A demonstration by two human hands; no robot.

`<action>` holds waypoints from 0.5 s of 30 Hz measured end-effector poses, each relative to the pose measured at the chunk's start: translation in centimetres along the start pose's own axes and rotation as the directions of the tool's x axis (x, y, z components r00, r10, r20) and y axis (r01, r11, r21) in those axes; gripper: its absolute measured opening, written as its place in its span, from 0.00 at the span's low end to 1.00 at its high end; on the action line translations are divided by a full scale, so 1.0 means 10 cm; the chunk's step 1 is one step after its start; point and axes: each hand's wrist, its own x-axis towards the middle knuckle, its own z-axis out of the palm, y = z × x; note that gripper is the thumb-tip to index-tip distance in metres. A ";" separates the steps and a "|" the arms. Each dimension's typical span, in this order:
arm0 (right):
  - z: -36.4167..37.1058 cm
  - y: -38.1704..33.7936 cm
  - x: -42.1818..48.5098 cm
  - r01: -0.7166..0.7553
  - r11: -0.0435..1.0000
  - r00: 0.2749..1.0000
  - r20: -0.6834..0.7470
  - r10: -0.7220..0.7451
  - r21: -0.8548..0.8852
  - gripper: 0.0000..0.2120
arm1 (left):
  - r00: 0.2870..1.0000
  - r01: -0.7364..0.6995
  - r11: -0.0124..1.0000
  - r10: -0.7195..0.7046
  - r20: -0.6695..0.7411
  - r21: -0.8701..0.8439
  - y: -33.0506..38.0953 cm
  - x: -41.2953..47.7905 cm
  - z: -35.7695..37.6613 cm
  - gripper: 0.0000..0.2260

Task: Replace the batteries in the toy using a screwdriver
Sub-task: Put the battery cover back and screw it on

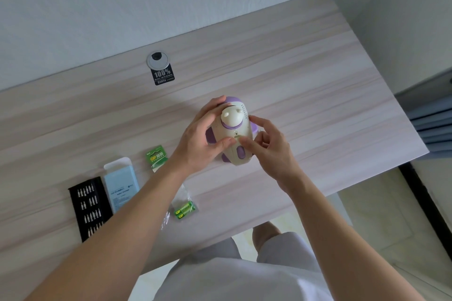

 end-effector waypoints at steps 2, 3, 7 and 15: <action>-0.02 -0.01 -0.01 -0.002 1.000 1.000 0.009 0.002 -0.004 0.22 | 0.999 0.038 0.999 -0.038 -0.003 -0.014 0.01 -0.02 -0.01 0.31; -0.03 -0.02 -0.02 -0.002 1.000 1.000 0.010 0.002 -0.012 0.22 | 0.998 0.055 0.998 -0.055 -0.010 -0.014 0.01 -0.04 -0.02 0.32; -0.06 -0.05 -0.04 -0.004 0.998 1.000 0.020 0.005 -0.063 0.22 | 0.994 0.083 0.996 -0.081 -0.075 0.027 0.07 -0.11 -0.01 0.35; -0.32 0.12 -0.15 -0.065 0.996 0.988 -0.142 0.056 -0.061 0.09 | 0.860 0.326 0.944 -0.271 -0.432 0.057 -0.14 -0.60 0.04 0.04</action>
